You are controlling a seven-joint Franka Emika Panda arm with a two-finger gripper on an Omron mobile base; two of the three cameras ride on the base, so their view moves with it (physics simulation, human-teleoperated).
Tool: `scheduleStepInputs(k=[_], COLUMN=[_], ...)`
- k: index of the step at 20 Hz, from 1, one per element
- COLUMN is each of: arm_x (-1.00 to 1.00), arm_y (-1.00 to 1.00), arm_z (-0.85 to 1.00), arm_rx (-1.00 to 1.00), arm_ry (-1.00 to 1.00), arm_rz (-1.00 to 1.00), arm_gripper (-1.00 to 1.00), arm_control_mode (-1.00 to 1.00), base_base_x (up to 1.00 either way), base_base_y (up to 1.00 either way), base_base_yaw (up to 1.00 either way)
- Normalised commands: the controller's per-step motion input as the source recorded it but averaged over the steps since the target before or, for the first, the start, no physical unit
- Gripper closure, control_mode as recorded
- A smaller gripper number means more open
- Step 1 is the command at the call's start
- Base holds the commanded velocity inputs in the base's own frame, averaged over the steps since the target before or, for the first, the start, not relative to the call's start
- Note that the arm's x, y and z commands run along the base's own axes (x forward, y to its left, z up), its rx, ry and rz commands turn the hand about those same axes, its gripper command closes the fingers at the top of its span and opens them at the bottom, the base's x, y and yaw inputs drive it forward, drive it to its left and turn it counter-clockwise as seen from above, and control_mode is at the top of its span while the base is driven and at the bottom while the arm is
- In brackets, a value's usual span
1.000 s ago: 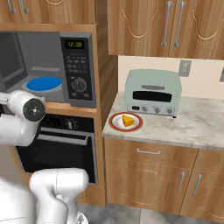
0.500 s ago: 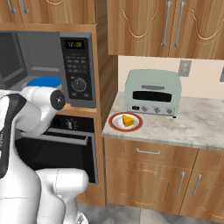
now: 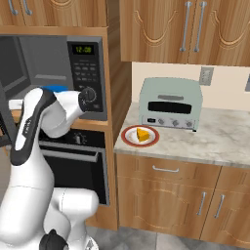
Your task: Pick the cheese from the counter and place it in the microwave. Then turn on the microwave.
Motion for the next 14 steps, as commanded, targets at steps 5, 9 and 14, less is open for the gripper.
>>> scheduleStepInputs(k=[5,9,14], arm_x=[0.07,0.04,0.02], arm_y=[0.01,0.07,0.14], arm_z=[-0.01,-0.02,-0.09], arm_rx=[0.00,0.00,0.00], arm_ry=[-0.02,-0.02,-0.06], arm_rz=[0.14,0.08,0.03], arm_gripper=[-1.00,-1.00,-1.00], arm_control_mode=[-1.00,-1.00,-1.00], base_base_x=[0.00,0.00,0.00], base_base_y=[0.00,0.00,0.00], base_base_yaw=[0.00,0.00,0.00])
